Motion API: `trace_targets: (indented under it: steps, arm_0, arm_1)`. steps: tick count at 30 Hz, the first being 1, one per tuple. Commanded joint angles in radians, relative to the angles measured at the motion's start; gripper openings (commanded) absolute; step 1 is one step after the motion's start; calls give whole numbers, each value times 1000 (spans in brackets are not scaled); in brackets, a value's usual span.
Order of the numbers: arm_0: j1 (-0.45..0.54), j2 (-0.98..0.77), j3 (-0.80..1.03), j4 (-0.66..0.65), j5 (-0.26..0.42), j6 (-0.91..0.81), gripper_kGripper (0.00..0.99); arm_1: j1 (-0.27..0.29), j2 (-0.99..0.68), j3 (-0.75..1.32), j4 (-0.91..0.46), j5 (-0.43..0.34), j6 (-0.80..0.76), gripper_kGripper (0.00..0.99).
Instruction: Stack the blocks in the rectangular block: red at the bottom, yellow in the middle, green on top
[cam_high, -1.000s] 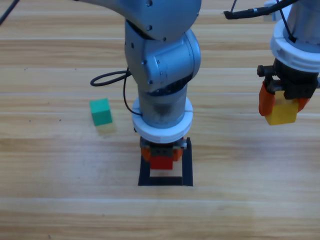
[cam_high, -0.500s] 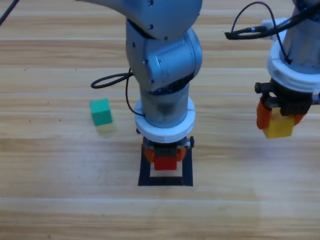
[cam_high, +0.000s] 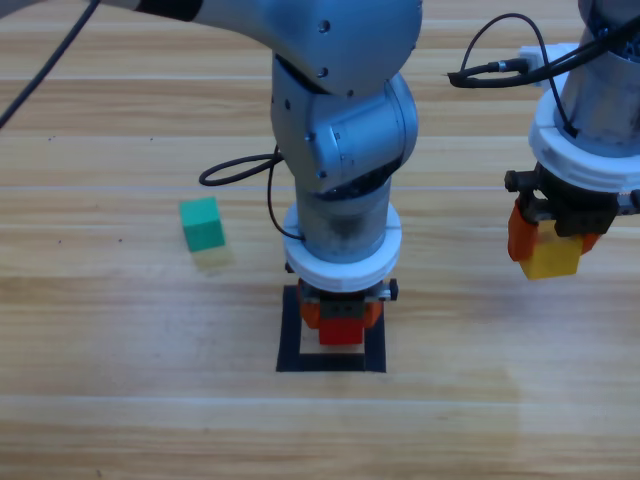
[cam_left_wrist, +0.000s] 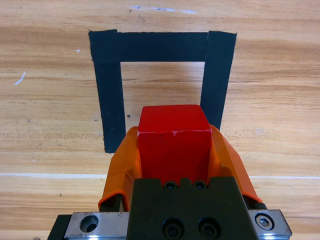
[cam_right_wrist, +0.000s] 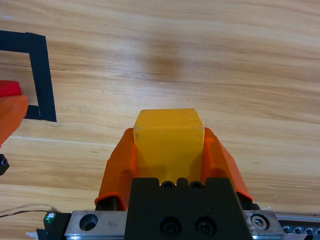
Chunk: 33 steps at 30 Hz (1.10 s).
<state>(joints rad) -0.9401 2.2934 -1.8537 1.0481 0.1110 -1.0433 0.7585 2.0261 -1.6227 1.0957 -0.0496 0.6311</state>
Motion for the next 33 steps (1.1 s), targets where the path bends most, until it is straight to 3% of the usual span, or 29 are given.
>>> trace_targets:
  steps: [1, 33]
  arm_0:
    - [-20, 49, 11, -14, -7, 11, 83]
    - [4, 26, 110, -99, -7, 40, 84]
  arm_1:
    - [-19, -52, 17, -23, 5, 1, 66]
    - [-19, -46, 24, -56, 4, -1, 66]
